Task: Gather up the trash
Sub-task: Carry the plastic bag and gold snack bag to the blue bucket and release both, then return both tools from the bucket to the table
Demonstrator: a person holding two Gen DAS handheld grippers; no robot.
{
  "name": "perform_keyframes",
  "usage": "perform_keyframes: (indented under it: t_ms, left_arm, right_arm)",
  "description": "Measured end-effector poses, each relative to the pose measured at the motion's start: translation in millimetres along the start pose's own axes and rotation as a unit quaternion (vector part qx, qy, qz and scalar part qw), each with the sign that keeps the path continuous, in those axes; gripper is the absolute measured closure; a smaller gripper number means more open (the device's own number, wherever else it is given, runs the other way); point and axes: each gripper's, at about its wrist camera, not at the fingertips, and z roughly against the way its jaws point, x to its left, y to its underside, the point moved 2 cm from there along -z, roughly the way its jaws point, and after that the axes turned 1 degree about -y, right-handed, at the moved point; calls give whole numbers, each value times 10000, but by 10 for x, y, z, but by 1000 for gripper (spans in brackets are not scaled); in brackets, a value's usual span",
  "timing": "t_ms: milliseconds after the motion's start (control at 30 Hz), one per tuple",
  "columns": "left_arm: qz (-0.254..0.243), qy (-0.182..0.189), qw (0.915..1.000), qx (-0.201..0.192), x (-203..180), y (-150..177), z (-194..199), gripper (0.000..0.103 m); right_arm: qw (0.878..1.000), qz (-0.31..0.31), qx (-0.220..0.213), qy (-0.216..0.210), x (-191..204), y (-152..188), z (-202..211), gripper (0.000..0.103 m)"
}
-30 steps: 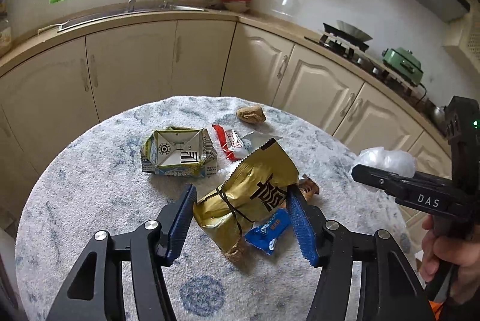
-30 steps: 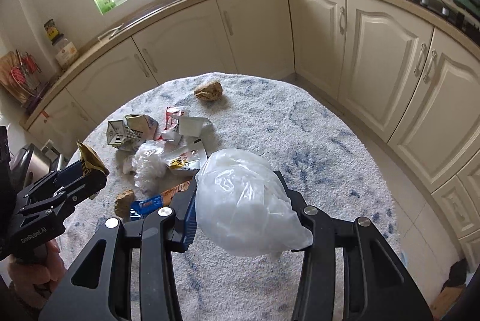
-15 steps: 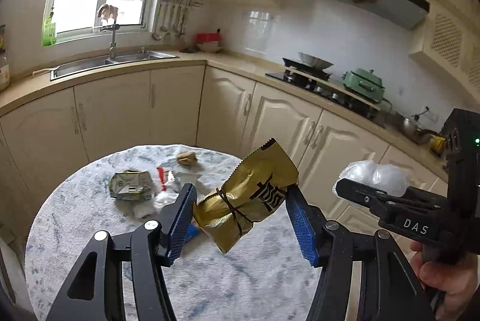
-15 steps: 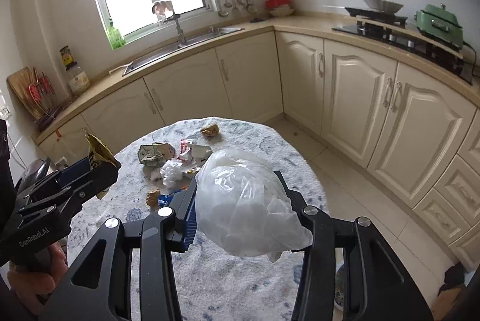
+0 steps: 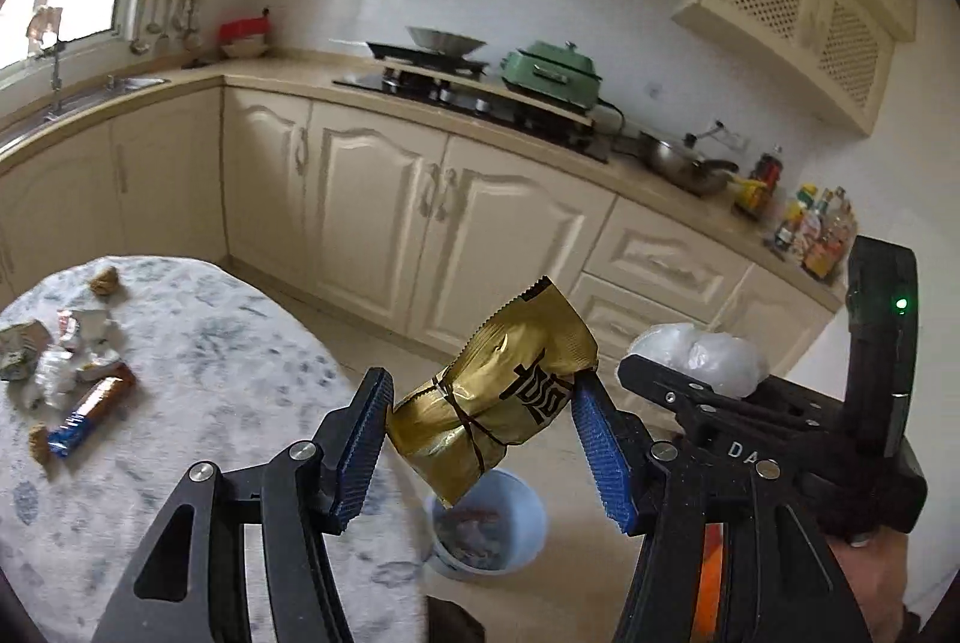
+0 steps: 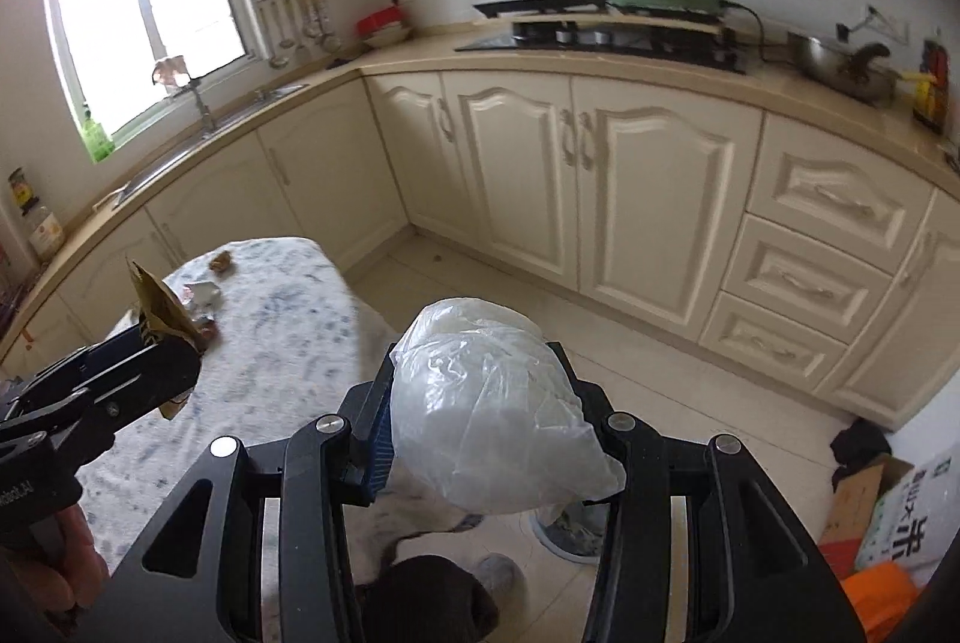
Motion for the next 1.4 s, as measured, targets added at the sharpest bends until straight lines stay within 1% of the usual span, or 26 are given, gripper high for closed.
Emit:
perform_keyframes:
  t_ms: [100,200,300,400,500,600,667,700,733,767,800,833,867,900,967,1000,1033,1100,1233,1400]
  left_arm:
    - [56,372,9981,484,-202,71,-436,46]
    - [63,574,9943,901,-357,115,-873,46]
    - [-31,594,9897,1302,-475,164,-1293,46]
    - [2,610,9830,1733,-531,231,-1694,46]
    - [37,564,9762,2094,-545,243,-2084,46]
    - [163,524,9682,2439,-477,226,-2439,44]
    - [155,513,9622,2672,-465,237,-2622,40]
    - [163,488,9601,2749,-462,239,-2682,35]
    - [145,417,9595,2784,-417,164,-2755,29]
    - [112,348,9596,2790,-406,147,-2763,25]
    - [105,306,9604,2767,-362,39,-2821,20]
    - [81,242,9617,2731,-363,12,-2789,16]
    - [23,124,9633,2681,-354,-11,-2751,15]
    - [-27,25,9648,2631,-400,-60,-2879,14]
    - [-128,-124,9676,2520,-461,-97,-2869,12]
    - [-244,-132,9675,2513,-524,-39,-2802,9]
    - [-316,-230,9694,2425,-554,-6,-2721,7]
    - [-433,-381,9719,2283,-646,33,-2563,7]
    - [-560,-534,9771,1982,-728,55,-2144,7]
    - [-656,-597,9849,1489,-683,20,-1382,5]
  right_arm:
    - [9985,-395,246,282,-516,171,-181,59]
    - [9950,-748,502,437,-972,341,-389,59]
    - [9892,-1094,832,503,-1385,536,-691,59]
    - [9832,-1374,1116,435,-1681,715,-1005,59]
    - [9781,-1560,1335,343,-1838,837,-1276,59]
    - [9735,-1695,1515,260,-1963,909,-1513,56]
    - [9694,-1839,1619,148,-2035,962,-1648,46]
    - [9672,-1936,1637,153,-2087,994,-1701,30]
    - [9654,-2007,1653,196,-2134,1027,-1738,16]
    - [9639,-2072,1658,214,-2165,1048,-1758,12]
    - [9618,-2166,1660,209,-2202,1077,-1769,8]
    - [9601,-2234,1665,232,-2234,1099,-1775,4]
    - [9589,-2273,1676,286,-2250,1114,-1779,2]
    - [9580,-2291,1688,366,-2269,1128,-1770,0]
    - [9558,-2318,1743,490,-2280,1158,-1762,0]
    - [9542,-2337,1786,544,-2297,1168,-1769,0]
    - [9527,-2364,1812,599,-2299,1182,-1767,0]
    - [9505,-2402,1856,665,-2296,1196,-1749,0]
    - [9533,-2339,1764,729,-2165,1134,-1596,0]
    - [9646,-2125,1397,695,-1865,918,-1267,0]
